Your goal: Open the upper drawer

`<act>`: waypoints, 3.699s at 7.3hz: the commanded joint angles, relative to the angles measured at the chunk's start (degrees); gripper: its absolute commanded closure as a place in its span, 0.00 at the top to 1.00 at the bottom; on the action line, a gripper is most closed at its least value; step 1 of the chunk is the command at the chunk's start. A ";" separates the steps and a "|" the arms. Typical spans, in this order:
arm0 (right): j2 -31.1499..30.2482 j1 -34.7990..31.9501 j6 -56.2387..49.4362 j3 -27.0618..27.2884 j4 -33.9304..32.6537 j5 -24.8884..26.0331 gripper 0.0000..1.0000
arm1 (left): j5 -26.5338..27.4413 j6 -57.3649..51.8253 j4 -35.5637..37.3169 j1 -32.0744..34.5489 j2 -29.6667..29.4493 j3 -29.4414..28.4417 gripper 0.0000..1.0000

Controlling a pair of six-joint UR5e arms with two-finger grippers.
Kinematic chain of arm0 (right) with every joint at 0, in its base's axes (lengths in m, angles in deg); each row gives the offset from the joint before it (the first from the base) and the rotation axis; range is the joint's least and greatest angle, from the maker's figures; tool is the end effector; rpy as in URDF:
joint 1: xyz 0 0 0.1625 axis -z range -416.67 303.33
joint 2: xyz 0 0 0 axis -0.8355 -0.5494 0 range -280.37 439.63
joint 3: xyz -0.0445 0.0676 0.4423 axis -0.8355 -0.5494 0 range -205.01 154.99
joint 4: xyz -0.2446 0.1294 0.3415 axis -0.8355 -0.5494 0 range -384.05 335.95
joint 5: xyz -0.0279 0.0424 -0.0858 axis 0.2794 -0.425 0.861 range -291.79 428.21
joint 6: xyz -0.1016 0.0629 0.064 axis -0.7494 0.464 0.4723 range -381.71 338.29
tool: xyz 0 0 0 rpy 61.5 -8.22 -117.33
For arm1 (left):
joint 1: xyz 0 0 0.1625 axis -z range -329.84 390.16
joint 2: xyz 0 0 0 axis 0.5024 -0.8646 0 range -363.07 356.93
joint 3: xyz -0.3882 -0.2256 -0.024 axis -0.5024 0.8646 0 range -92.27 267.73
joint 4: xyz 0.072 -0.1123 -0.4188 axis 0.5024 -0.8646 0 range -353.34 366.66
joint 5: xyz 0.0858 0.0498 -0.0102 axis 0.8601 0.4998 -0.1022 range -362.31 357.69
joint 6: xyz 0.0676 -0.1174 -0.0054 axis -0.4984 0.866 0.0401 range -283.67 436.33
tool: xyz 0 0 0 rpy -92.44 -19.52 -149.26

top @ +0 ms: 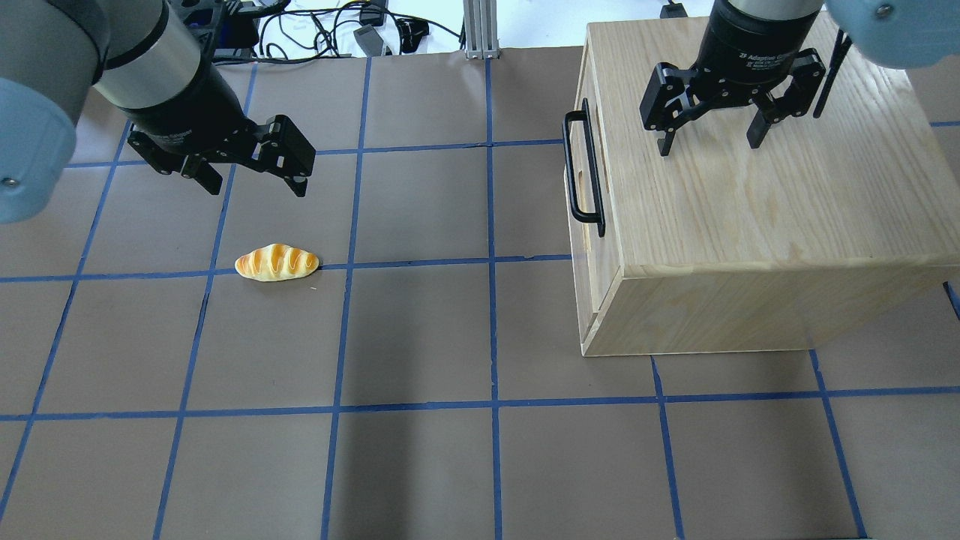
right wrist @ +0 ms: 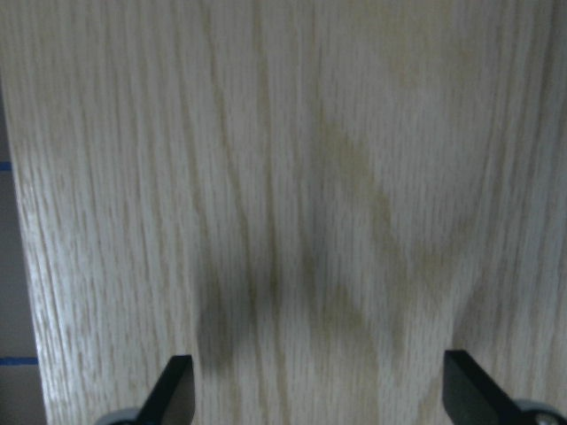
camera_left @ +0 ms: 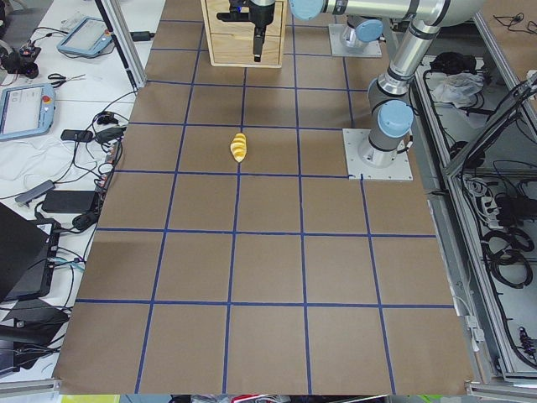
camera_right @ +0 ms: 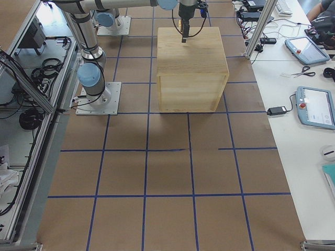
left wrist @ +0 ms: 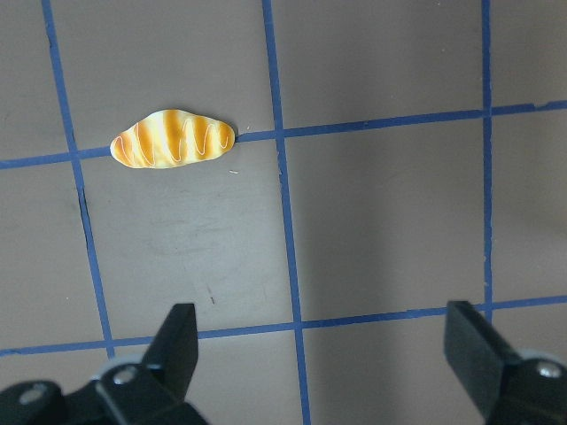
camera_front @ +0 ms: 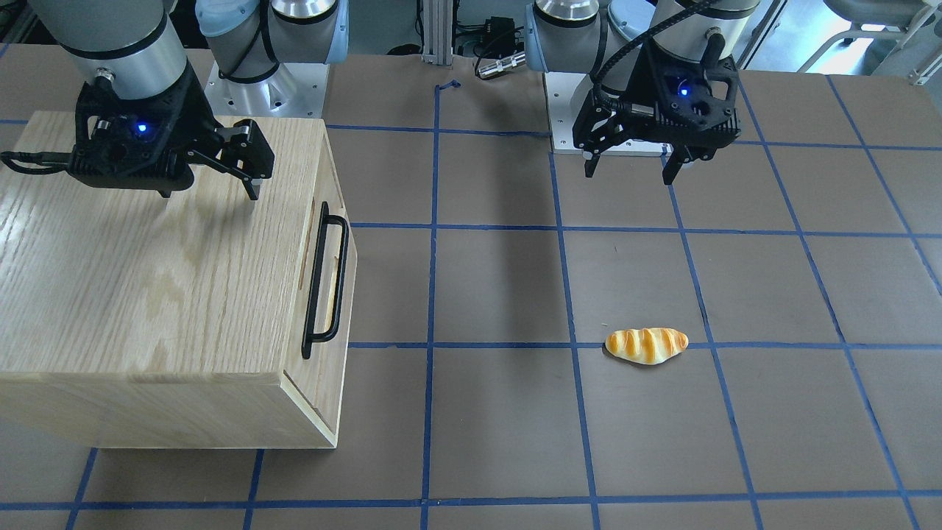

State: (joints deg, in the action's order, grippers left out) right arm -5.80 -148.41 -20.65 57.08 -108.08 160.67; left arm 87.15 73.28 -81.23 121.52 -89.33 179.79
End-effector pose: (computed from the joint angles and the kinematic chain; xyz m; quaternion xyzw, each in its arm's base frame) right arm 0.1440 -0.5432 0.4953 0.0064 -0.9995 -0.0224 0.0220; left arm -0.1464 -0.4946 0.4947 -0.0386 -0.9987 0.0331 0.0042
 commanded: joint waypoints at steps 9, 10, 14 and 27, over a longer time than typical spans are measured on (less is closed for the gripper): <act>0.00 -0.02 0.09 0.09 0.00 0.00 1.00 | -15.09 3.98 17.35 2.84 -8.46 0.57 1.00; 0.00 0.06 0.09 0.00 0.00 0.00 1.00 | -18.33 6.36 20.54 5.21 -11.18 0.49 1.00; 0.00 -0.02 0.09 0.09 0.00 0.00 1.00 | -26.45 22.36 33.71 12.42 -19.10 0.22 1.00; 0.00 -0.02 0.00 0.09 0.00 0.00 1.00 | -26.09 30.12 36.48 17.27 -24.30 -0.74 1.00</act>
State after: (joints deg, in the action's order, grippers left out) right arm -5.80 -148.42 -20.63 57.10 -108.08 160.67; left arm 61.00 103.54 -44.73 138.70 -113.48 178.96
